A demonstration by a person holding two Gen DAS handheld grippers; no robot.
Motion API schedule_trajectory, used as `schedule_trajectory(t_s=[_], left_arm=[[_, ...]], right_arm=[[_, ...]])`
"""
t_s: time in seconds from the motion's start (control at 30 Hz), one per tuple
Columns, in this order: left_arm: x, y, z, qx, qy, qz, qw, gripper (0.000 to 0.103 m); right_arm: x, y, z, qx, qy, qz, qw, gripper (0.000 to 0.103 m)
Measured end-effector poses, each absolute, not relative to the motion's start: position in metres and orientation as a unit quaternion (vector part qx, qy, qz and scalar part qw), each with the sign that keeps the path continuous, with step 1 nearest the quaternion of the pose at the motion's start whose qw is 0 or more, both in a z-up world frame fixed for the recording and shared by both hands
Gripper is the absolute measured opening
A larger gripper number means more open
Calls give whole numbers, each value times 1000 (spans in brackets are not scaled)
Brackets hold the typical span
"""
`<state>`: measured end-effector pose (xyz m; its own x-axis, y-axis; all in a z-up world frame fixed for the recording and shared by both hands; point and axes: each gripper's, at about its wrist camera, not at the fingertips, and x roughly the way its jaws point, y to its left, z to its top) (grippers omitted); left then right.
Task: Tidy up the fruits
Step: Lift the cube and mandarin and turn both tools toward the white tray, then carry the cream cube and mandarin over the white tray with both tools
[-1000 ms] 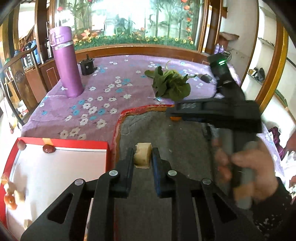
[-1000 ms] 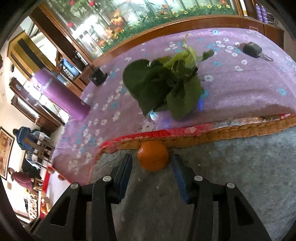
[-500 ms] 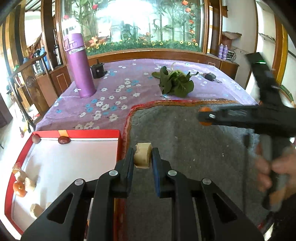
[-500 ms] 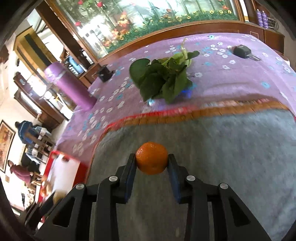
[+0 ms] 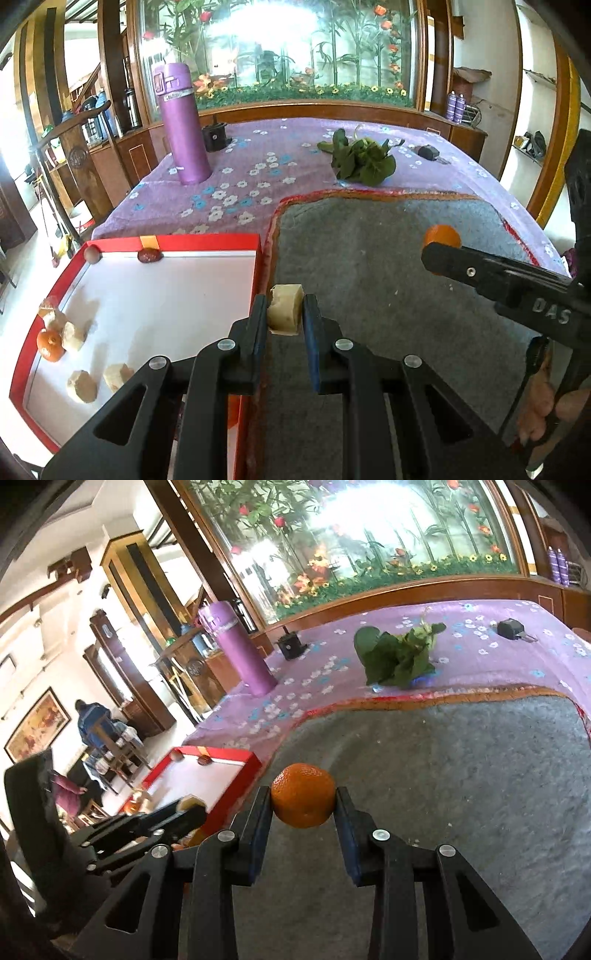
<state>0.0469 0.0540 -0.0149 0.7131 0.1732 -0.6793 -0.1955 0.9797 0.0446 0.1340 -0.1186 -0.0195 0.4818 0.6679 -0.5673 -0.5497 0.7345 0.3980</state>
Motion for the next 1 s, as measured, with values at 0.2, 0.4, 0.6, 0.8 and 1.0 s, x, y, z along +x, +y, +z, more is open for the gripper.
schedule_trajectory(t_s=[0.2, 0.4, 0.6, 0.8, 1.0], left_arm=[[52, 51, -33, -15, 386, 95, 918, 16], [56, 51, -42, -12, 399, 96, 912, 16], [59, 43, -49, 12, 415, 98, 904, 16], [59, 39, -55, 16, 424, 105, 900, 17], [58, 39, -56, 14, 423, 107, 900, 18]], right_arm=[[146, -117, -43, 53, 416, 302, 856, 34], [154, -115, -57, 46, 452, 295, 841, 36], [151, -106, -56, 13, 452, 287, 844, 38], [153, -110, -56, 31, 453, 303, 838, 46], [155, -110, -55, 46, 452, 306, 836, 48]])
